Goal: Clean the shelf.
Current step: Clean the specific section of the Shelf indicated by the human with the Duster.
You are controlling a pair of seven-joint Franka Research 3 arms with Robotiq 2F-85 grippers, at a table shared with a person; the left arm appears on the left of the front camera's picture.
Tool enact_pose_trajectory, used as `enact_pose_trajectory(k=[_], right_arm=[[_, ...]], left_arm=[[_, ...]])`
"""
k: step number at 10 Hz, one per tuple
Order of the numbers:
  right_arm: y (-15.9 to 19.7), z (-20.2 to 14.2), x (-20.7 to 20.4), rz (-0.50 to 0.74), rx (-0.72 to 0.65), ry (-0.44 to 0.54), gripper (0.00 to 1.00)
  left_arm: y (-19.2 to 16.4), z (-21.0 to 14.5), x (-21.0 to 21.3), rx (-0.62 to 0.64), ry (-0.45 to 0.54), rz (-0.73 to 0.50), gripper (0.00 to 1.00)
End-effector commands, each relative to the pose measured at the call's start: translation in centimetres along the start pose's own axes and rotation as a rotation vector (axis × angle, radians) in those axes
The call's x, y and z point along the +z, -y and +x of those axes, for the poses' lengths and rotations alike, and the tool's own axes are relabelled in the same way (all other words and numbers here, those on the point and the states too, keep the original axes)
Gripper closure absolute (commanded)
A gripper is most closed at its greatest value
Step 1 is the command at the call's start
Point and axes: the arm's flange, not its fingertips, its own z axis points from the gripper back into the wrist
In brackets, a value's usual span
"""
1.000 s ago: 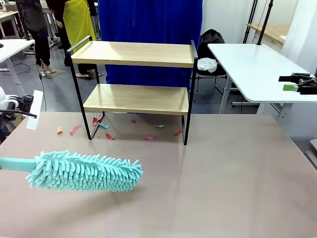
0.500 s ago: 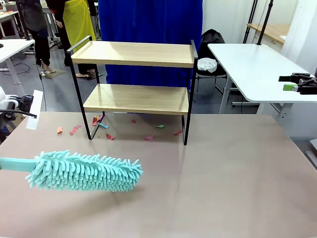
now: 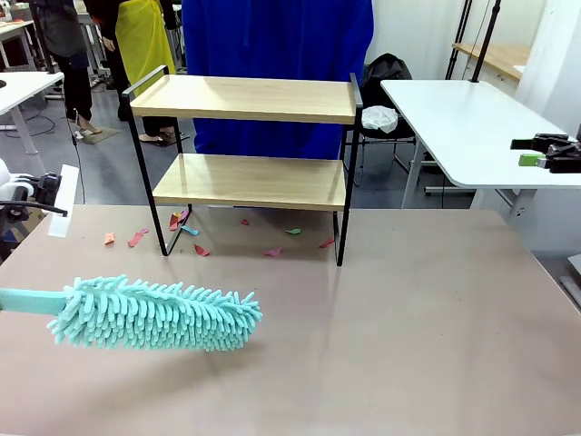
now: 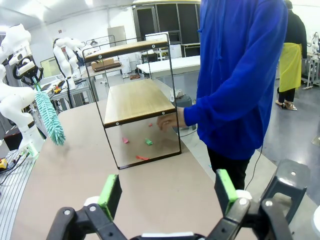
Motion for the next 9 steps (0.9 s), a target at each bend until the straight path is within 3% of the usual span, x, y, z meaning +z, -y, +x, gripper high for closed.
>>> enact_pose_trajectory(k=[1, 9], right_arm=[[-0.10, 0.27, -0.10, 0.000, 0.004, 0.002, 0.00], [-0.10, 0.27, -0.10, 0.000, 0.004, 0.002, 0.00]], left_arm=[[0.05, -0.08, 0.32, 0.006, 0.013, -0.017, 0.87], [0.05, -0.08, 0.32, 0.006, 0.013, -0.017, 0.87]])
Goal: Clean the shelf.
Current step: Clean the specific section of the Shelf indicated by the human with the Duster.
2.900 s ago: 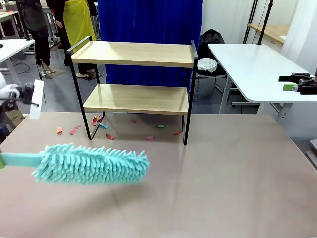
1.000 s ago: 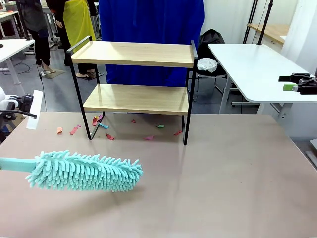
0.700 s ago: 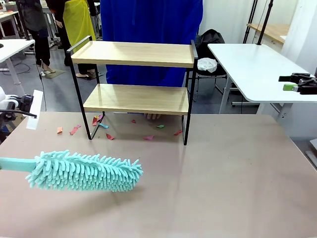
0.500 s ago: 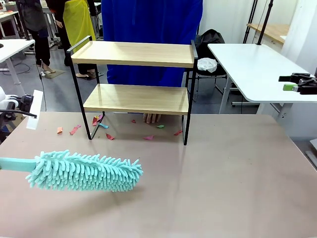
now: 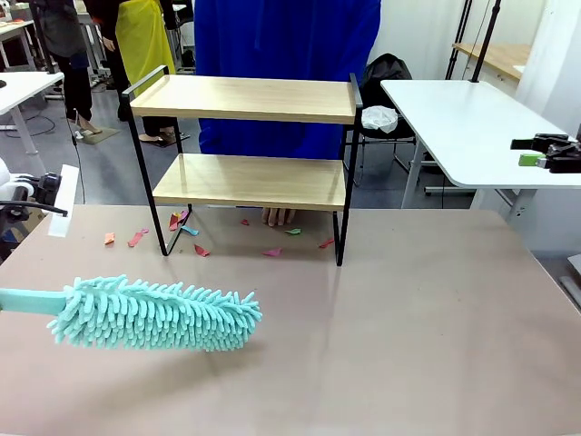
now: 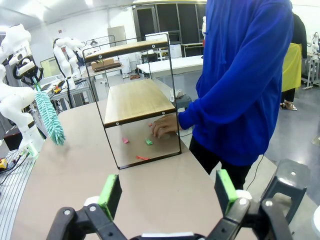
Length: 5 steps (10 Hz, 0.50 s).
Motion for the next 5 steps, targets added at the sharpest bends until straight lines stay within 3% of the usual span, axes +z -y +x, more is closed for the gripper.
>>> enact_pose_trajectory(k=[1, 5], right_arm=[[-0.10, 0.27, -0.10, 0.000, 0.004, 0.002, 0.00], [-0.10, 0.27, -0.10, 0.000, 0.004, 0.002, 0.00]], left_arm=[[0.05, -0.08, 0.32, 0.006, 0.013, -0.017, 0.87], [0.05, -0.08, 0.32, 0.006, 0.013, -0.017, 0.87]])
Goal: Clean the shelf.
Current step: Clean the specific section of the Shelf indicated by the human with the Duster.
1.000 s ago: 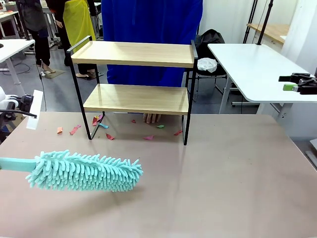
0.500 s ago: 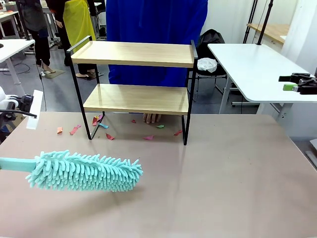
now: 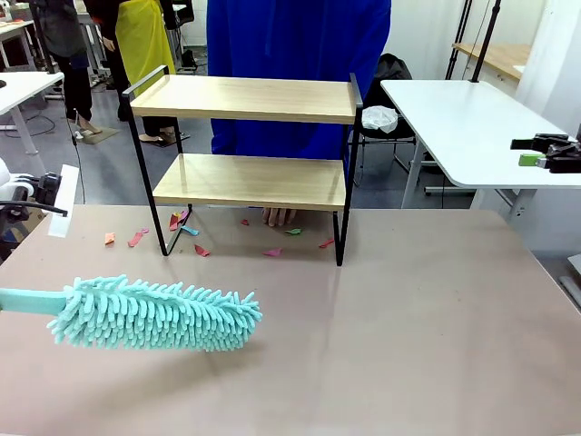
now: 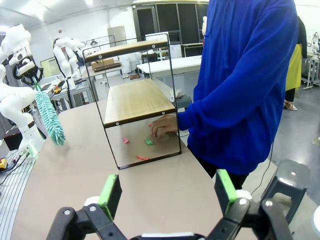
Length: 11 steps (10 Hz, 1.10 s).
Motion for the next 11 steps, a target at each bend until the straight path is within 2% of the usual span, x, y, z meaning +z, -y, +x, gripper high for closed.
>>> enact_pose_trajectory(k=[1, 5, 7, 8, 9, 10, 11], right_arm=[[-0.1, 0.3, -0.1, 0.000, 0.004, 0.002, 0.00], [-0.1, 0.3, -0.1, 0.000, 0.004, 0.002, 0.00], [-0.1, 0.3, -0.1, 0.000, 0.004, 0.002, 0.00], [-0.1, 0.3, -0.1, 0.000, 0.004, 0.002, 0.00], [-0.1, 0.3, -0.1, 0.000, 0.004, 0.002, 0.00], [-0.1, 0.3, -0.1, 0.000, 0.004, 0.002, 0.00], [-0.1, 0.3, -0.1, 0.000, 0.004, 0.002, 0.00]], left_arm=[[0.0, -0.1, 0.3, 0.006, 0.013, -0.017, 0.87], [0.0, 0.0, 0.0, 0.000, 0.000, 0.000, 0.87], [0.6, 2.8, -0.3, 0.146, 0.079, -0.034, 0.87], [1.3, 4.9, -0.7, 0.249, 0.087, -0.034, 0.87], [1.8, 7.2, -1.0, 0.301, 0.112, -0.026, 0.87], [1.6, 9.5, -1.5, 0.404, 0.103, 0.018, 0.87], [1.4, 11.6, -1.8, 0.475, 0.152, 0.030, 0.87]])
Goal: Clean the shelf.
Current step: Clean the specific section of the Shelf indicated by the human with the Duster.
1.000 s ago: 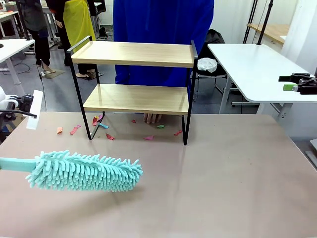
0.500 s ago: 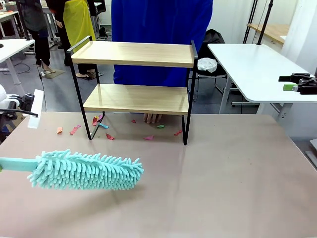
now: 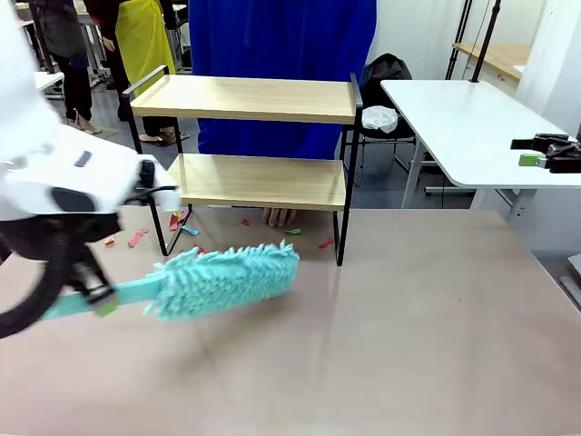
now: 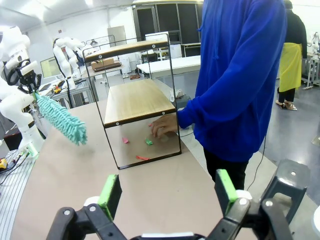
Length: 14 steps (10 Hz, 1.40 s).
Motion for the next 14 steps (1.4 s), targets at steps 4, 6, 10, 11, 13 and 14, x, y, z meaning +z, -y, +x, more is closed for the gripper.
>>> enact_pose_trajectory(k=[4, 6, 10, 11, 13, 14], right_arm=[[-0.1, 0.3, -0.1, 0.000, 0.004, 0.002, 0.00], [-0.1, 0.3, -0.1, 0.000, 0.004, 0.002, 0.00], [-0.1, 0.3, -0.1, 0.000, 0.004, 0.002, 0.00], [-0.1, 0.3, -0.1, 0.000, 0.004, 0.002, 0.00], [-0.1, 0.3, -0.1, 0.000, 0.004, 0.002, 0.00], [-0.1, 0.3, -0.1, 0.000, 0.004, 0.002, 0.00]], left_arm=[[1.4, 4.0, -1.5, 0.111, 0.056, 0.016, 0.87], [1.4, 4.0, -1.5, 0.111, 0.056, 0.016, 0.87], [3.3, 10.1, -4.4, 0.336, 0.135, -0.017, 0.87], [4.0, 11.2, -5.3, 0.396, 0.169, -0.002, 0.87], [5.0, 13.5, -6.9, 0.484, 0.226, -0.012, 0.87], [5.2, 14.9, -7.9, 0.506, 0.244, -0.039, 0.87]])
